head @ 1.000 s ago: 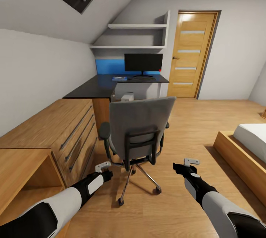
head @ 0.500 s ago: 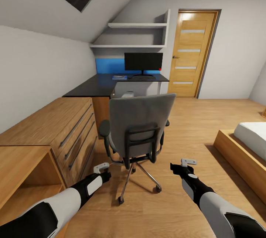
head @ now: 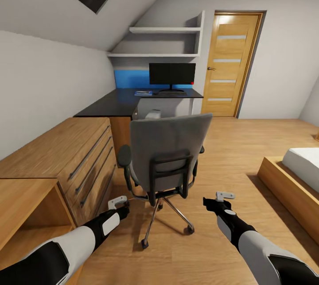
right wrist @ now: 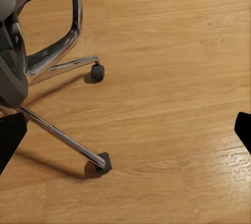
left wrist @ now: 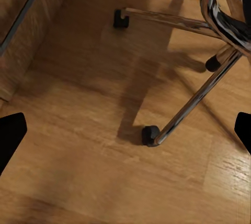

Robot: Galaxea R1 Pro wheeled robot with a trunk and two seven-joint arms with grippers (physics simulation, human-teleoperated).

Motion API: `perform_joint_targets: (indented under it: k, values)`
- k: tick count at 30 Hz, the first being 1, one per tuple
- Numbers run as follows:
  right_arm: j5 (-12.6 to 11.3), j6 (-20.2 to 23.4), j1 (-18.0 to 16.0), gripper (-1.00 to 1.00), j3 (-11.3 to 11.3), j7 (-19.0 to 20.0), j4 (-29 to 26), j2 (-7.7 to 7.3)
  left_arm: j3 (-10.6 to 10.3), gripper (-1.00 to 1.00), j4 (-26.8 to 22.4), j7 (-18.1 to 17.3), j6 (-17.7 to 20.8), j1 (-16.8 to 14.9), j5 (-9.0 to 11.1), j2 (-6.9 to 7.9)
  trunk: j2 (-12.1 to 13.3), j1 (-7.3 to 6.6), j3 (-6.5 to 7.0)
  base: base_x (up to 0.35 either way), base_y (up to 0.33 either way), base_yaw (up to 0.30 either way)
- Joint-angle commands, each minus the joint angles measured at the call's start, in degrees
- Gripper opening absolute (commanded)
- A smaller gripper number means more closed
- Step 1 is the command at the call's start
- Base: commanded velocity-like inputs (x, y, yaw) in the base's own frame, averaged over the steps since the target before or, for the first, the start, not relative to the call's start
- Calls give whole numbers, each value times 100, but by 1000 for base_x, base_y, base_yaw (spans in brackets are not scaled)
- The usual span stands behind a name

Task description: In the bedroom, organize the workspace by keeping the computer under the desk, ensuring the monitor is on the desk, placing the keyboard on the desk next to the monitor, placing the mouse on the desk next to the keyboard, moving the folder from the swivel chair onto the desk next to the mouse, stacking the notebook on top of the folder with the pen on top of the notebook, and positioning the swivel chair next to the desk.

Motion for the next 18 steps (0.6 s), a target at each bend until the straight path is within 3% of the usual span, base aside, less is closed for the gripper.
perform_joint_targets:
  k: [1, 18]
  values:
    - [20, -23, -5, 100, -35, 0, 8, 2, -40, 100, -13, 41, 21, -3, 21, 3, -43, 21, -23, 12, 0, 0]
    - [21, -30, -5, 100, -36, -5, 4, 0, -57, 100, -18, 50, 12, -3, 17, -27, -724, 395, -329, 2, 0, 0]
